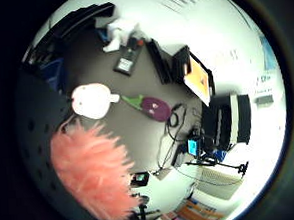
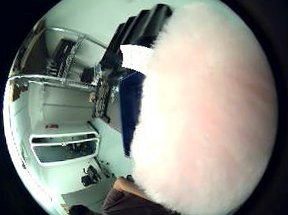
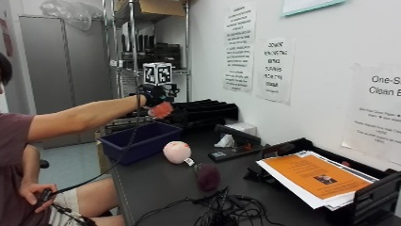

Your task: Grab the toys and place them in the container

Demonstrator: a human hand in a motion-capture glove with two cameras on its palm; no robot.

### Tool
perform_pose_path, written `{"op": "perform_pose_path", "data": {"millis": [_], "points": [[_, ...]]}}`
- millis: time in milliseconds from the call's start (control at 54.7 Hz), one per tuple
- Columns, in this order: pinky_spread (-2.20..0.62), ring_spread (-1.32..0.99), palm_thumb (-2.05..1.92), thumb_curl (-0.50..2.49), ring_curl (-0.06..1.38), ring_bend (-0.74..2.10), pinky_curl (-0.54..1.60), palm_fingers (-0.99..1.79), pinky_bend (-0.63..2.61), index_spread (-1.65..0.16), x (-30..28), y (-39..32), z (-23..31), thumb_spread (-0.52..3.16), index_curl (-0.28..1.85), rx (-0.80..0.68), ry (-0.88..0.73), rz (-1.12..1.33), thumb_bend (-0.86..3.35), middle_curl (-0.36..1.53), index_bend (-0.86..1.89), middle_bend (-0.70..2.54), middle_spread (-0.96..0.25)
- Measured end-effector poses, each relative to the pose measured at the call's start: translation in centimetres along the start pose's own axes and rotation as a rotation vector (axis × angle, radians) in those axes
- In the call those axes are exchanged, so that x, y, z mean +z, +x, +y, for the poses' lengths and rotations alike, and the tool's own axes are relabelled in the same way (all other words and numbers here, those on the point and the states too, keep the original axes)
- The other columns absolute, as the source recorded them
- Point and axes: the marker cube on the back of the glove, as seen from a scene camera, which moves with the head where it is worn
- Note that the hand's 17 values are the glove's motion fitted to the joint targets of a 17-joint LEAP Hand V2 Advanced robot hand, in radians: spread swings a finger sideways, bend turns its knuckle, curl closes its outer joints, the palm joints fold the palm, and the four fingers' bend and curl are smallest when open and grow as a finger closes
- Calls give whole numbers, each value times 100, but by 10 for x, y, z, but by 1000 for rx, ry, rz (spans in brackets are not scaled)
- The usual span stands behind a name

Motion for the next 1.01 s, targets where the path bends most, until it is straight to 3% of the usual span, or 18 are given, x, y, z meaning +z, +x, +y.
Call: {"op": "perform_pose_path", "data": {"millis": [165, 256, 457, 549, 603, 658, 676, 713, 823, 896, 1006], "points": [[-36, -44, 66, 95, 74, 129, 52, 94, 83, -28, 19, -99, -54, 51, 98, -148, -25, -1, 14, 95, 100, 112, -28], [-36, -44, 66, 99, 75, 131, 54, 91, 84, -27, 26, -145, -68, 48, 100, -375, 60, -190, 14, 97, 100, 112, -28], [-36, -43, 66, 107, 77, 133, 55, 86, 86, -27, 58, -167, -91, 44, 105, -251, -43, 39, 15, 99, 101, 111, -27], [-36, -43, 62, 108, 77, 132, 57, 78, 91, -27, 82, -165, -91, 44, 106, -236, -258, 148, 11, 99, 95, 107, -28], [-35, -41, 59, 105, 78, 133, 60, 44, 99, -27, 99, -161, -88, 53, 105, -225, -469, 236, 8, 96, 75, 93, -29], [-26, -38, 39, 97, 77, 116, 66, -41, 113, -23, 113, -164, -89, 76, 96, -233, -562, 228, -2, 88, 37, 64, -25], [-24, -37, 37, 95, 76, 113, 64, -38, 113, -23, 115, -163, -89, 81, 93, -237, -571, 227, -3, 86, 31, 60, -24], [-18, -29, 30, 90, 67, 87, 61, -65, 119, -21, 118, -159, -90, 89, 81, -255, -564, 223, -5, 77, 13, 39, -16], [-6, -17, 22, 78, 53, 52, 55, -54, 112, -17, 113, -146, -97, 107, 58, -343, -470, 139, -3, 63, 0, 14, -4], [-2, -12, 18, 72, 48, 42, 52, -47, 106, -15, 95, -112, -91, 115, 49, -207, -523, 225, -3, 57, 0, 10, 1], [2, -7, 15, 64, 44, 34, 47, -41, 99, -14, 63, -75, -86, 124, 40, -157, -516, 268, -2, 49, 2, 9, 4]]}}
